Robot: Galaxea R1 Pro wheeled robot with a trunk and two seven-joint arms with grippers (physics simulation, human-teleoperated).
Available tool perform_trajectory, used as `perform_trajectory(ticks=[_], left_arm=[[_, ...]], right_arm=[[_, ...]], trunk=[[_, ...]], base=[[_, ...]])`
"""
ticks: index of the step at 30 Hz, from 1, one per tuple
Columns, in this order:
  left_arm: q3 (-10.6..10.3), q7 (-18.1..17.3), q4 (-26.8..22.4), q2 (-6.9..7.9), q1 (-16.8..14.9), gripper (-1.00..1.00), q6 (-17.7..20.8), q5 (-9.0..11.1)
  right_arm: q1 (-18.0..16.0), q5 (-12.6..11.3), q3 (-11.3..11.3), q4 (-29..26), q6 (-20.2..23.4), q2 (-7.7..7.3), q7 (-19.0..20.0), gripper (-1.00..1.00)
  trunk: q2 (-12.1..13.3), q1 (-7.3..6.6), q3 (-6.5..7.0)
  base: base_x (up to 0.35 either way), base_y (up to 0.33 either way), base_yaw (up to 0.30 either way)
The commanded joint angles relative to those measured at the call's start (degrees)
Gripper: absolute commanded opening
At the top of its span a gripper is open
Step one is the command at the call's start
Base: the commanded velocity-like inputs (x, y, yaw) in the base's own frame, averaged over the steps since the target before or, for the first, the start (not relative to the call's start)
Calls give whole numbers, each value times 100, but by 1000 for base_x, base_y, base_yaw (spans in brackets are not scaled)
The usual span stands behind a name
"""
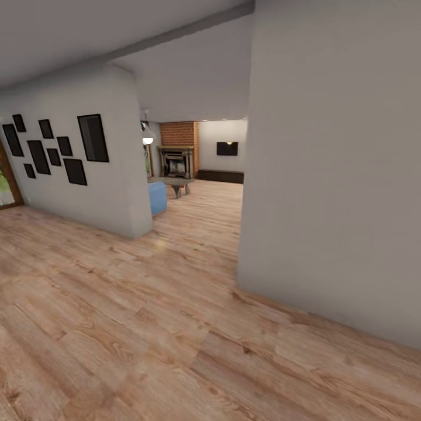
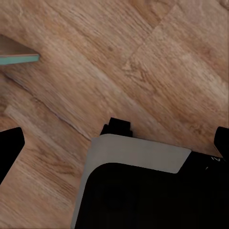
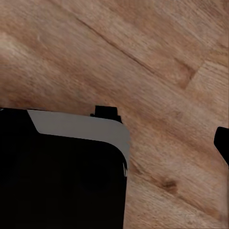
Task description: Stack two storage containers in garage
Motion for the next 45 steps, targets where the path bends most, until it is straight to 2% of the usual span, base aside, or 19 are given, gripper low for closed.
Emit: perform_trajectory(ticks=[1,40,45], left_arm=[[-15,8,5,-1,-5,100,-18,39],[-13,8,5,-1,-5,100,-9,39],[-13,8,5,-1,-5,100,-9,39]], right_arm=[[-7,-55,49,18,-35,2,-2,100],[-7,-68,40,18,-28,2,-1,100],[-7,-54,48,18,-21,0,-19,100]], trunk=[[-3,3,-6],[-3,3,-6],[-3,3,-8]], base=[[322,0,300],[322,0,300],[322,0,139]])
